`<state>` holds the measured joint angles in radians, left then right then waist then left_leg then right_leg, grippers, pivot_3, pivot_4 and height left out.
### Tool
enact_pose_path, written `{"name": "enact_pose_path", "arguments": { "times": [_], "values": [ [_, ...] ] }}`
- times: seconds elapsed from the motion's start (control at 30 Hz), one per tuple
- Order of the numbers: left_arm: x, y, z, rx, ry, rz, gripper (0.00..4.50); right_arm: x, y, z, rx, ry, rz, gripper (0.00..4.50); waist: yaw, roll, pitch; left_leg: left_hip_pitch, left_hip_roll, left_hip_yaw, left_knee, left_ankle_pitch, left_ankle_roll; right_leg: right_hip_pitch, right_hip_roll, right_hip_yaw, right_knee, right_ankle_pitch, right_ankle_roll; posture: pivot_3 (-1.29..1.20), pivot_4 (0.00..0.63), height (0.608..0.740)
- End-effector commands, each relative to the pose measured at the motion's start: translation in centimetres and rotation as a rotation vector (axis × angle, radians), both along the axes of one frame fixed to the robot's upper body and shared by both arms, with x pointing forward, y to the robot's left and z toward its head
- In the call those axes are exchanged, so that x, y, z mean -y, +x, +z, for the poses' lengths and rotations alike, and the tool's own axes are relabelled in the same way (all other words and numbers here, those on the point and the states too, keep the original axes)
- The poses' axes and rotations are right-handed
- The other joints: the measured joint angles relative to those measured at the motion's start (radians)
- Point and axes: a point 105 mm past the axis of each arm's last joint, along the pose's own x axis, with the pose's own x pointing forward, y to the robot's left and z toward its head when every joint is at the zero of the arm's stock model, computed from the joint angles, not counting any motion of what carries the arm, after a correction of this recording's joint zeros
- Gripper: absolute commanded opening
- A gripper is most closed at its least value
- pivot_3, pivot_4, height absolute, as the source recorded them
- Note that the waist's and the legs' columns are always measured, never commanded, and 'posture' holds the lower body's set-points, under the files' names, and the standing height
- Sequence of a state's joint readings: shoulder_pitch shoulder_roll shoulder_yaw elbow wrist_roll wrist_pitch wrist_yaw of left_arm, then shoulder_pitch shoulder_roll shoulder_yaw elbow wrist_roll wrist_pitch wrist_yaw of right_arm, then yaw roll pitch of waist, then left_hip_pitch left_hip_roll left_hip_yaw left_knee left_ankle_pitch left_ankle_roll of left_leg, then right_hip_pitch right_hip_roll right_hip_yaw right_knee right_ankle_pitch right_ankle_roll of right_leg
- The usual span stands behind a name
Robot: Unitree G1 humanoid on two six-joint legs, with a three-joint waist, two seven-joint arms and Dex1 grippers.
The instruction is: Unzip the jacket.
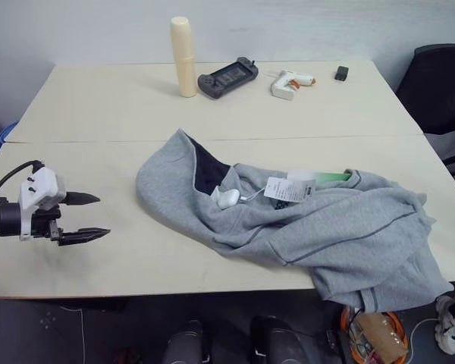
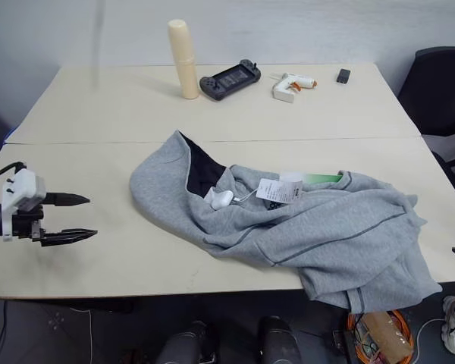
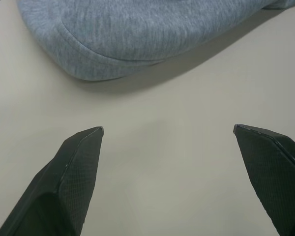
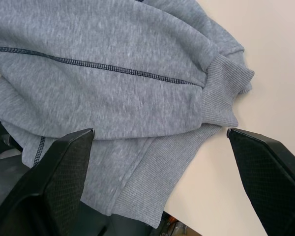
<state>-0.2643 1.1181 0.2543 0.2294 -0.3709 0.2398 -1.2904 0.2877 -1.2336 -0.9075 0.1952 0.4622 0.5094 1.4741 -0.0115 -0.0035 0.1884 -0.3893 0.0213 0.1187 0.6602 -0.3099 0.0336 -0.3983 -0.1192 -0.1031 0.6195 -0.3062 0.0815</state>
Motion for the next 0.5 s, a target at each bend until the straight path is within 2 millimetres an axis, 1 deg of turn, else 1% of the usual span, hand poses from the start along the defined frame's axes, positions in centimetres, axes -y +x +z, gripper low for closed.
{"name": "enact_pose_path", "arguments": {
  "times": [0.03,0.13,0.27,0.37,0.5],
  "values": [
    [0.4,0.4,1.3,0.053,0.009,-0.022,4.48,-0.9,0.1,0.3,0.024,-0.002,0.042,4.50,0.002,0.000,0.000,0.000,0.000,0.000,0.000,0.000,0.000,0.000,0.000,0.000,0.000,0.000,0.000,0.00,0.150,0.740],
    [0.9,0.8,1.6,0.062,0.004,-0.022,4.48,-1.1,0.2,0.2,0.037,-0.004,0.039,4.50,0.007,0.000,0.000,0.000,0.000,0.000,0.000,0.000,0.000,0.000,0.000,0.000,0.000,0.000,0.000,0.00,0.150,0.740],
    [1.3,0.8,1.8,0.063,-0.007,-0.039,4.48,-0.9,0.3,-0.1,0.049,-0.032,0.023,4.50,0.009,0.000,0.000,0.000,-0.001,0.001,0.000,0.001,0.001,0.000,0.000,0.000,0.001,0.000,0.000,0.00,0.150,0.740],
    [1.5,0.9,1.8,0.061,0.002,-0.041,4.48,-0.9,0.3,-0.2,0.046,-0.026,0.020,4.50,0.009,0.000,0.000,0.000,-0.001,0.001,0.001,0.001,0.001,0.000,0.000,0.000,0.001,0.000,0.000,0.00,0.150,0.740],
    [1.6,1.0,1.5,0.026,0.001,-0.029,4.48,-0.9,1.0,0.1,0.088,-0.052,0.005,4.50,0.008,0.000,0.000,0.000,-0.001,0.001,0.001,0.001,0.001,0.000,0.001,0.000,0.002,0.000,0.000,0.00,0.150,0.740]
  ]
}}
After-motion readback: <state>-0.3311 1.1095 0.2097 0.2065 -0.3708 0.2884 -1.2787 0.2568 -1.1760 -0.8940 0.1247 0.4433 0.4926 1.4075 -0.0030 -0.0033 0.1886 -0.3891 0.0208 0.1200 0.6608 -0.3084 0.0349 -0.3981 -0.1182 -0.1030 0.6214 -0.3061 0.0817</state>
